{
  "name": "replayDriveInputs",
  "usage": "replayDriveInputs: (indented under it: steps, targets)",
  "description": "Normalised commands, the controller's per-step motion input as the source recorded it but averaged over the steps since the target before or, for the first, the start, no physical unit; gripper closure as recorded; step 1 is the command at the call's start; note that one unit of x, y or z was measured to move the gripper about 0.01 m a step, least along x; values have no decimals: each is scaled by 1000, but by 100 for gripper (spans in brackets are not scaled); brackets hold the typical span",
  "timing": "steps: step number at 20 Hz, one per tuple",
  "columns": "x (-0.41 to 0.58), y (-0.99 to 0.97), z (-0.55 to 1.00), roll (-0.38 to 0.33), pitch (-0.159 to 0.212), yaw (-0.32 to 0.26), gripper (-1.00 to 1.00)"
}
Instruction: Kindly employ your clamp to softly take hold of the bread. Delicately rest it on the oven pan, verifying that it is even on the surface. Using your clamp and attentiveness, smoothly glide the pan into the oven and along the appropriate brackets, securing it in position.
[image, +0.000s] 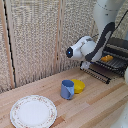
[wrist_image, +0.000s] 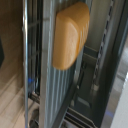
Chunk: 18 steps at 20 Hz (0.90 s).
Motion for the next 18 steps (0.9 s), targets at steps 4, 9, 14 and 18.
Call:
replayDriveInputs:
  steps: [4, 9, 14, 18]
  targets:
    - [88, -468, 0, 0, 7, 54, -100]
    - [88, -369, 0, 0, 11, 42, -100]
    - [143, -264, 1, 30, 70, 53, 100]
    - [181, -169, 9, 14, 84, 25, 100]
